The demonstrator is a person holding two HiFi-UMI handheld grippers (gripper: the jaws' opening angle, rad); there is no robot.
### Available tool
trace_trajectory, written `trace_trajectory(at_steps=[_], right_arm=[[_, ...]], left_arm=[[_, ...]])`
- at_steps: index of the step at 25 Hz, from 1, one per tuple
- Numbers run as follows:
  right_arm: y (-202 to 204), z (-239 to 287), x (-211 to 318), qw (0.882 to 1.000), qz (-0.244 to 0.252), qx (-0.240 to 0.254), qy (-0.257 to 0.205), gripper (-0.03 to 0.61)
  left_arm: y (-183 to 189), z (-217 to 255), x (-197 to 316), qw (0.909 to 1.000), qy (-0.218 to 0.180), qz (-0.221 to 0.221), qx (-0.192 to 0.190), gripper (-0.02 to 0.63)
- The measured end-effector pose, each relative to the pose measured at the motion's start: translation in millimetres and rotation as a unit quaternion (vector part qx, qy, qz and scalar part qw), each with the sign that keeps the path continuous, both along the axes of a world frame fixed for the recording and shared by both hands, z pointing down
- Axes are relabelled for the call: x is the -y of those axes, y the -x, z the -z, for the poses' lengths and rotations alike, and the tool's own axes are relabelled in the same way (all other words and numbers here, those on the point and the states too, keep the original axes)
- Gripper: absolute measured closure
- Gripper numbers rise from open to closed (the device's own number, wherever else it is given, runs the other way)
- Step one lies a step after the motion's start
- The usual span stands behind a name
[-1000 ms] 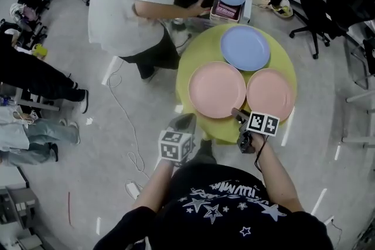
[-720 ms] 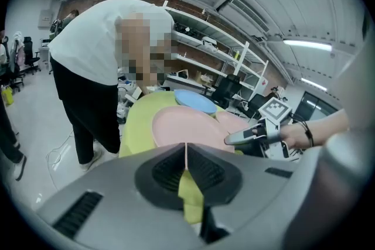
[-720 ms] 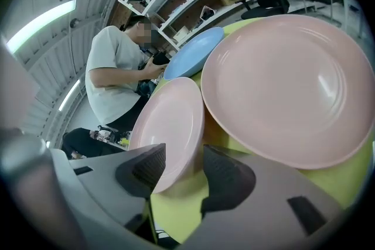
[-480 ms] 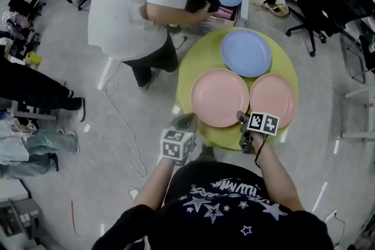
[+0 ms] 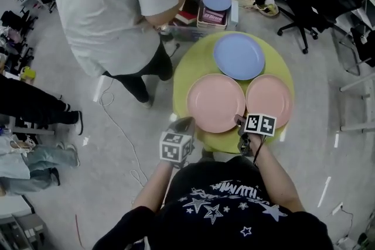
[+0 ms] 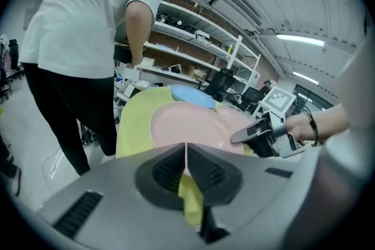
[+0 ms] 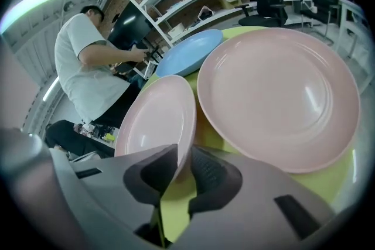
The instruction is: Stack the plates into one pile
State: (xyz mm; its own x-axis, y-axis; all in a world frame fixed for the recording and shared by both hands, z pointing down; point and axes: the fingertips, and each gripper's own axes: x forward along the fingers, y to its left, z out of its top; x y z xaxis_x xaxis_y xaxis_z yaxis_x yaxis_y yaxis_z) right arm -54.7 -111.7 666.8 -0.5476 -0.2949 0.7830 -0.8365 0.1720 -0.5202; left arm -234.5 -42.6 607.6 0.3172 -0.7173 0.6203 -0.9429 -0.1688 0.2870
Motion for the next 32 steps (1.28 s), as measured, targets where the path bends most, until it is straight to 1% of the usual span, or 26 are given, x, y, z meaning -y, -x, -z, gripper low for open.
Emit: trace_trajectory(at_steps=[3, 5, 9, 14, 18, 21, 26, 32], right_arm=[[-2, 10, 4, 1.000, -0.020, 0.011, -0.018, 0.520], [-3, 19, 8, 0.999, -0.023, 0.016, -0.037, 0.534], [-6, 35, 13, 0.997, 0.011, 0.003, -0.078, 0.543], [-15, 49, 17, 0.995, 0.034, 0.022, -0.096, 0.541], [-29, 56, 30, 0.994, 0.035, 0.044, -0.093, 0.541], [-49, 62, 46, 0.994, 0.028, 0.058, -0.090, 0.541], [-94, 66, 70, 0.994, 0.023, 0.064, -0.087, 0.540], [-146, 63, 92, 0.994, -0.011, 0.083, -0.070, 0.537]], left_arm=[[-1, -1, -2, 1.0000, 0.000, -0.001, 0.000, 0.594], [-3, 0, -4, 1.0000, 0.000, 0.000, 0.001, 0.594], [-12, 5, -9, 0.9999, -0.001, 0.008, 0.006, 0.594], [-25, 14, -14, 0.9995, -0.001, 0.029, 0.016, 0.594], [-29, 22, -9, 0.9983, -0.005, 0.054, 0.020, 0.594], [-36, 27, 2, 0.9977, -0.007, 0.062, 0.025, 0.594], [-55, 31, 25, 0.9978, -0.013, 0.060, 0.027, 0.594], [-91, 29, 47, 0.9987, -0.017, 0.042, 0.023, 0.594]])
